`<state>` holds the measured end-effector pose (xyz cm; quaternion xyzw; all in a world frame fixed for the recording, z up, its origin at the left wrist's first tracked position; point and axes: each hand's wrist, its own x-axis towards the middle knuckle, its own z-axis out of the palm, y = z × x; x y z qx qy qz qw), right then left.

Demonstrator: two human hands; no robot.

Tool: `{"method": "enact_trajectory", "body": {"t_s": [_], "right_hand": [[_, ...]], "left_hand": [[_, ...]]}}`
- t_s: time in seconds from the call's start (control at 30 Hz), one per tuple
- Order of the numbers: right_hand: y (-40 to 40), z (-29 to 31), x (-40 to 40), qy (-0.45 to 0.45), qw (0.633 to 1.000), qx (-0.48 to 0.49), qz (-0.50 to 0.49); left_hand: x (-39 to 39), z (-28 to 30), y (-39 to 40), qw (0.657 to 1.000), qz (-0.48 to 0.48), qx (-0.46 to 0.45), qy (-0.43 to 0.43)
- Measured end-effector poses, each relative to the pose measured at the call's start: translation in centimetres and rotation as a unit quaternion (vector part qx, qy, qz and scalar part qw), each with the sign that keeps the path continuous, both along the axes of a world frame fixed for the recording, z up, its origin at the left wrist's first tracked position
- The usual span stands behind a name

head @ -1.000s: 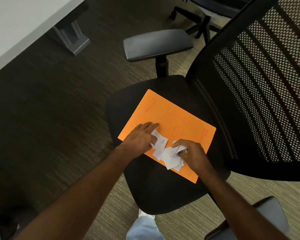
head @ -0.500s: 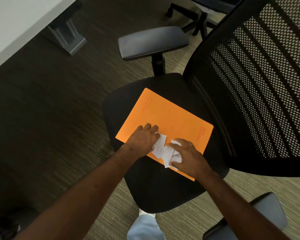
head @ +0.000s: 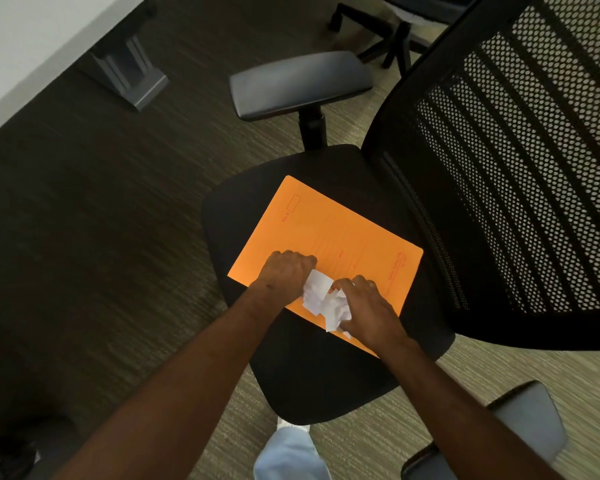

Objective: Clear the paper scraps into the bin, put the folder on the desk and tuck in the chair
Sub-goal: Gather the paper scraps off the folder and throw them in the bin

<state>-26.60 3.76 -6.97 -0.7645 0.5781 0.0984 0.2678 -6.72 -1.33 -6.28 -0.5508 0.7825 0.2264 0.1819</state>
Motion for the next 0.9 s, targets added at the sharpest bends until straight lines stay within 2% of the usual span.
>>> {"method": "enact_trajectory", "body": {"t_s": [0.1, 0.23, 0.43, 0.67, 0.9], "right_hand": [[-0.7, 0.2, 0.1, -0.007, 1.000, 0.018, -0.006], [-1.9, 0.4, 0.2, 0.027, 0.999, 0.028, 0.025], [-2.1, 0.7, -1.0, -0.063, 0.998, 0.028, -0.016], [-1.7, 1.2, -1.2, -0.165, 0.984, -0.045, 0.057], [-2.7, 1.2, 0.9, -0.124, 0.970, -0.062, 0.198]], "left_hand": [[0.4, -0.1, -0.3, 0.999, 0.032, 0.022, 0.014], [1.0, -0.6, 0.2, 0.996, 0.068, 0.018, 0.061], [2.3, -1.0, 0.9, 0.977, 0.150, 0.024, 0.149], [5.5, -1.0, 0.7, 0.915, 0.298, 0.067, 0.265], [7.3, -0.8, 0.4, 0.830, 0.437, 0.090, 0.335]]}}
